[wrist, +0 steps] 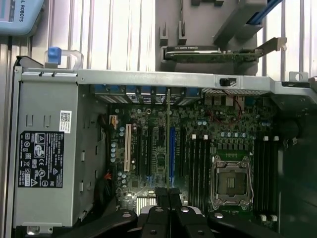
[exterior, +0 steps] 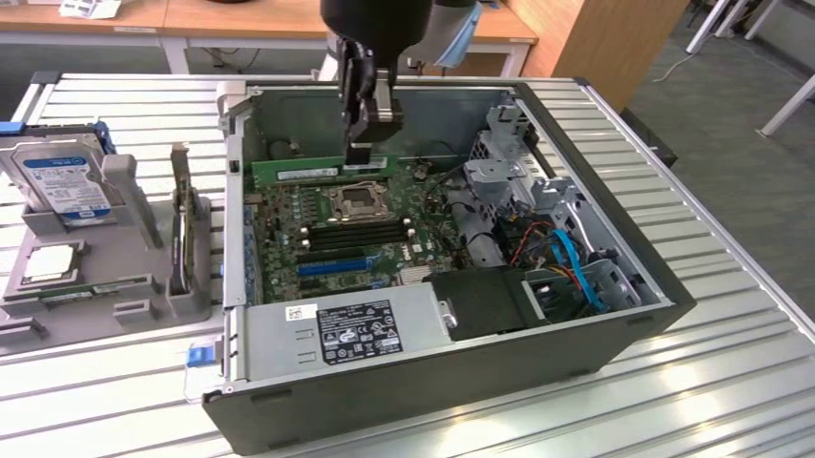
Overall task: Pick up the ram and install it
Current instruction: 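Pick up the ram and move it above insertion slot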
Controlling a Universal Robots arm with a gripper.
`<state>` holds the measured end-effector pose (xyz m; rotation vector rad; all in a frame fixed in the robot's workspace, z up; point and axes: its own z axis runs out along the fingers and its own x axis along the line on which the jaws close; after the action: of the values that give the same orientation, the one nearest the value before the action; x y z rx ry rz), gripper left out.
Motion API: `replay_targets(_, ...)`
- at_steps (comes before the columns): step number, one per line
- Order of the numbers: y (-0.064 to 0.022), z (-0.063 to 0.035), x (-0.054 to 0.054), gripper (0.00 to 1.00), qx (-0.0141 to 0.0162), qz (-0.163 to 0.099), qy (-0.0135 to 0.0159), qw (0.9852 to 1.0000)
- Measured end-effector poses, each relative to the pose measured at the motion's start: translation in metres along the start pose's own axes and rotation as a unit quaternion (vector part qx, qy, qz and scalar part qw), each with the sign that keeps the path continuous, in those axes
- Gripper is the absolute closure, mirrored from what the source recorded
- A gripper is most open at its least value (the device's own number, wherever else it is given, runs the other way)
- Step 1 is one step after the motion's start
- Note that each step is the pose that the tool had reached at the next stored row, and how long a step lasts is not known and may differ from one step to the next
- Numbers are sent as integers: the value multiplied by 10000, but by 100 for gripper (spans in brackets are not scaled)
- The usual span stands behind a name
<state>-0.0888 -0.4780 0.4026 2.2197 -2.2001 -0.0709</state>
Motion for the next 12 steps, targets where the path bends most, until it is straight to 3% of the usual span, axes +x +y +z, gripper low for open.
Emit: replay_targets(12, -243, -10, 2, 89, 0, 0, 0, 10000)
